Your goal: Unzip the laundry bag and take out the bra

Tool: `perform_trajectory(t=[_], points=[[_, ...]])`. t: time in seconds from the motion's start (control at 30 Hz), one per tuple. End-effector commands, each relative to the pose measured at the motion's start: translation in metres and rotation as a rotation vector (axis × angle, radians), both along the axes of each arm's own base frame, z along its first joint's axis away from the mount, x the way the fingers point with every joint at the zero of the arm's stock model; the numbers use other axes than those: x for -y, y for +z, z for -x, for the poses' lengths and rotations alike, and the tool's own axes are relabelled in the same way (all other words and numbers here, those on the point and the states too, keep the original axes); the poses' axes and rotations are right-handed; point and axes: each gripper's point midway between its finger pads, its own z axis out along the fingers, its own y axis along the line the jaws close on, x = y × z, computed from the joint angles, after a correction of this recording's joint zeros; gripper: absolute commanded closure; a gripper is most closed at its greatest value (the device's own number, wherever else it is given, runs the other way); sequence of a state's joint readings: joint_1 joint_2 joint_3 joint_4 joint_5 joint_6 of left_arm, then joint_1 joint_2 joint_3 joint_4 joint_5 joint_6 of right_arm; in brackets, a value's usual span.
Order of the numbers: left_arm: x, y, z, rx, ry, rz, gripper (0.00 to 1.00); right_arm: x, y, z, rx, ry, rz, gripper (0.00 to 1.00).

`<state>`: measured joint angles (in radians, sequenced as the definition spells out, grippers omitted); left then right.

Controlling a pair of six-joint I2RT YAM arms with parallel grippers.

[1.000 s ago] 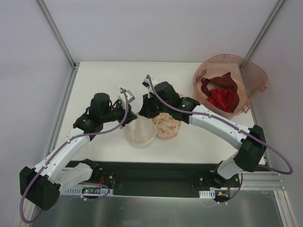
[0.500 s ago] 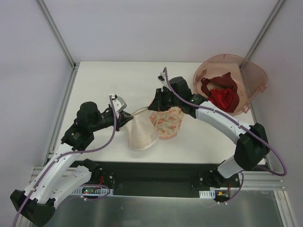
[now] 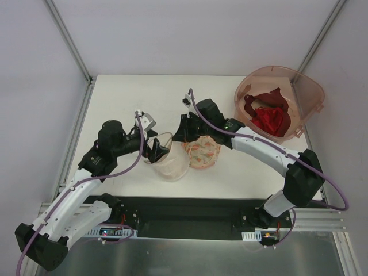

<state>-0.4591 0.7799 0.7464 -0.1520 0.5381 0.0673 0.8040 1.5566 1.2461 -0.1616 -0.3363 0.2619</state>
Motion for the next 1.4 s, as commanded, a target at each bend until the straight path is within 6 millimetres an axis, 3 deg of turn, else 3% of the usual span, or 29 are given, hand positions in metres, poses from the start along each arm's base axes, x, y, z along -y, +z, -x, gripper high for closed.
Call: perform_trajectory(t=[0.0, 0.13, 0.27, 0.6, 0.77, 1.03, 1.2, 1.37], points=[[0.010, 0.025, -0.010, 0.005, 0.014, 0.055, 0.12, -0.003, 0.041, 0.002, 0.063, -0.021, -0.076, 0.99], [0.020, 0.027, -0.010, 0.012, 0.018, 0.039, 0.14, -0.002, 0.043, 0.007, 0.059, -0.029, -0.077, 0.99], [0.021, 0.014, -0.016, -0.007, 0.106, 0.003, 0.17, -0.003, 0.048, 0.009, 0.061, -0.027, -0.089, 0.99], [0.031, -0.018, -0.027, -0.055, 0.130, -0.076, 0.29, 0.003, 0.057, 0.015, 0.074, -0.027, -0.104, 0.99], [0.034, -0.024, -0.031, -0.065, 0.139, -0.089, 0.44, 0.008, 0.057, 0.016, 0.081, -0.035, -0.096, 0.99], [0.027, -0.009, -0.026, -0.010, 0.143, -0.059, 1.00, 0.028, 0.054, 0.002, 0.103, -0.111, -0.056, 0.99], [0.027, 0.006, -0.005, 0.055, 0.052, -0.020, 1.00, 0.048, 0.043, -0.011, 0.088, -0.174, -0.047, 0.99], [0.016, 0.038, 0.010, 0.170, 0.038, 0.042, 1.00, 0.060, 0.028, -0.019, 0.061, -0.217, -0.051, 0.99]])
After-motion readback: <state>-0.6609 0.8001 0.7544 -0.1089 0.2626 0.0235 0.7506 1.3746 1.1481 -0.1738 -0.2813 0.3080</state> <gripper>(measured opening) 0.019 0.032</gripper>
